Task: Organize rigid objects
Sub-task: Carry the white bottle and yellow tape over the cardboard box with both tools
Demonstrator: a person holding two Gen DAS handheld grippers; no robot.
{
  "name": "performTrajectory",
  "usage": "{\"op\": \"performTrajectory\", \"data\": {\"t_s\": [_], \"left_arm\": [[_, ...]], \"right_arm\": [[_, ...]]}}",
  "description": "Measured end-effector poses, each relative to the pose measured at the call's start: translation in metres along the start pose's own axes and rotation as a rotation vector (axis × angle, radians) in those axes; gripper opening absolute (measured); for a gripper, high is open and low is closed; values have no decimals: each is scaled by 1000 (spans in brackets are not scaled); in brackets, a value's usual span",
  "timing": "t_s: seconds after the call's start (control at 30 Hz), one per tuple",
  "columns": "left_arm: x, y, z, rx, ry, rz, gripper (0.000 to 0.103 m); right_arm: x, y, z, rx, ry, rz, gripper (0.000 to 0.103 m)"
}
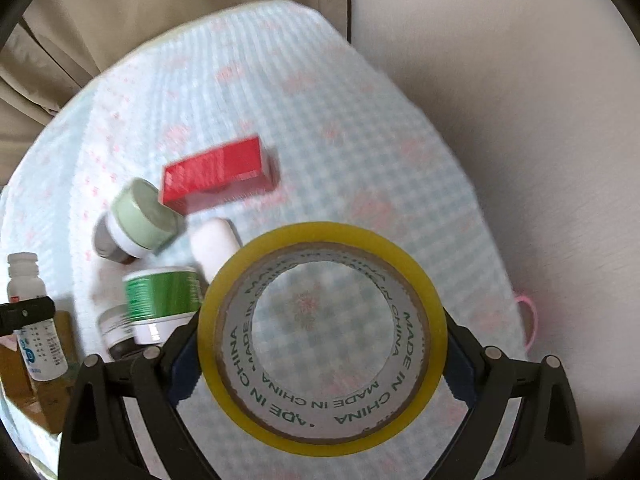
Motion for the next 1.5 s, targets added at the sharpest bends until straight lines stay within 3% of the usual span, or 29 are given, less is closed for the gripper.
{"op": "performTrajectory", "data": {"t_s": [0.27, 0.4, 0.77, 0.97, 1.13, 1.27, 1.5], "left_arm": [[-105, 31, -26, -67, -142, -49, 46], [-150, 59, -42, -101, -196, -56, 46], [-214, 170, -79, -138, -276, -88, 46], [-216, 242, -87, -102, -254, -126, 46], [-201, 293, -83, -48, -214, -130, 46], [-171, 324, -77, -4, -149, -133, 46], [-98, 344, -65, 42, -37, -137, 46]], "right_arm": [[-109, 22, 17, -73, -111, 37, 96], [-140, 39, 17, -81, -128, 71, 96], [-228, 151, -15, -181, -187, 175, 96], [-251, 236, -49, -184, -185, 195, 96], [-240, 305, -77, -159, -133, 194, 96], [-220, 364, -100, -129, -84, 213, 96], [-179, 417, -111, -210, -65, 170, 96]]}}
Point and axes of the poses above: each gripper's, at about its wrist camera, not at the fingertips, and x roughly the way its jaws point, y to its left, z to its top, the point moved 6 cm from there along x, roughly the way its jaws point, and after that the axes turned 1 degree about -x, right-handed, at the moved point
